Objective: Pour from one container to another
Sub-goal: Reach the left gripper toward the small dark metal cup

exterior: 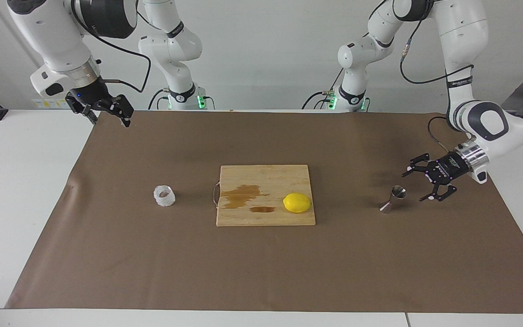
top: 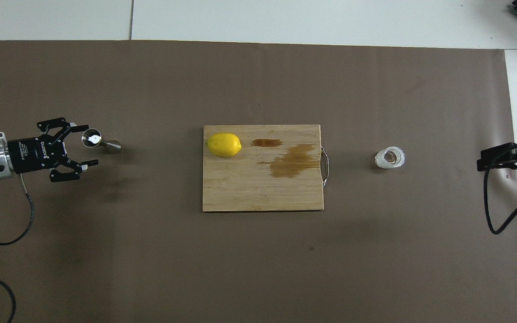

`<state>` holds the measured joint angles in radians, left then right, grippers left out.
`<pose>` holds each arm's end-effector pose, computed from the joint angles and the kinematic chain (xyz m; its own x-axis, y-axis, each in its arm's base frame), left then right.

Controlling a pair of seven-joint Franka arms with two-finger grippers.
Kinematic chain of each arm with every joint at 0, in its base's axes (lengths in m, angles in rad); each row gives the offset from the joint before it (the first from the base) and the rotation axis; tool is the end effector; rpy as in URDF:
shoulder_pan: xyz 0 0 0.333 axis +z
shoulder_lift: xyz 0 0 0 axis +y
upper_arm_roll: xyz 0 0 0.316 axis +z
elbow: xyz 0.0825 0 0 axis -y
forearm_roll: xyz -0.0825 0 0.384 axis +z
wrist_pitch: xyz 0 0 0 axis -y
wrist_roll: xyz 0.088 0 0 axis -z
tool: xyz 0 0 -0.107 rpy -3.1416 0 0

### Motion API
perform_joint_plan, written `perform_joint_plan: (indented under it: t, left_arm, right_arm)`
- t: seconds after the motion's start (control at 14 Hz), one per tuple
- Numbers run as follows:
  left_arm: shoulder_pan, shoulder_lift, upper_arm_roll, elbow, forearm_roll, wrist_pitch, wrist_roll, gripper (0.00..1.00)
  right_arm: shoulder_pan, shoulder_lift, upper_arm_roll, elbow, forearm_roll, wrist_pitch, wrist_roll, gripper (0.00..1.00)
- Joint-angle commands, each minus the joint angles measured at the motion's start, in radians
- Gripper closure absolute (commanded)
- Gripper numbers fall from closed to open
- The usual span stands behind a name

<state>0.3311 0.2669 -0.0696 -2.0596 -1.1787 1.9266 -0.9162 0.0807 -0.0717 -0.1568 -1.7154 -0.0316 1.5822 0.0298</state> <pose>0.5651 0.0857 0.3128 -0.1563 0.4583 -0.8750 0.9590 0.2823 -0.0234 0.5281 -0.0464 0.5957 0.9927 -0.1041 -0.0617 -0.1029 -0.9944 0.0222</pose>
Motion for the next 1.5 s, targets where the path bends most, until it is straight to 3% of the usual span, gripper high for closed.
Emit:
perform_joint_plan:
  t: [0.0, 0.93, 1.29, 1.43]
  left_arm:
    - [-0.007, -0.021, 0.008, -0.034, -0.032, 0.025, 0.023, 0.0]
    - [-0.017, -0.023, 0.008, -0.062, -0.091, 0.066, 0.056, 0.0]
    - [-0.027, -0.023, 0.008, -0.063, -0.111, 0.077, 0.056, 0.19]
    - [-0.027, -0.023, 0.008, -0.063, -0.111, 0.077, 0.056, 0.21]
  right_arm:
    - [-0.01, 0.003, 0.002, 0.01, 0.019, -0.015, -0.011, 0.0]
    - [-0.01, 0.003, 0.002, 0.01, 0.019, -0.015, -0.011, 0.0]
    - [-0.01, 0.003, 0.002, 0.01, 0.019, -0.015, -0.011, 0.0]
    - [-0.01, 0.004, 0.002, 0.01, 0.019, -0.015, -0.011, 0.0]
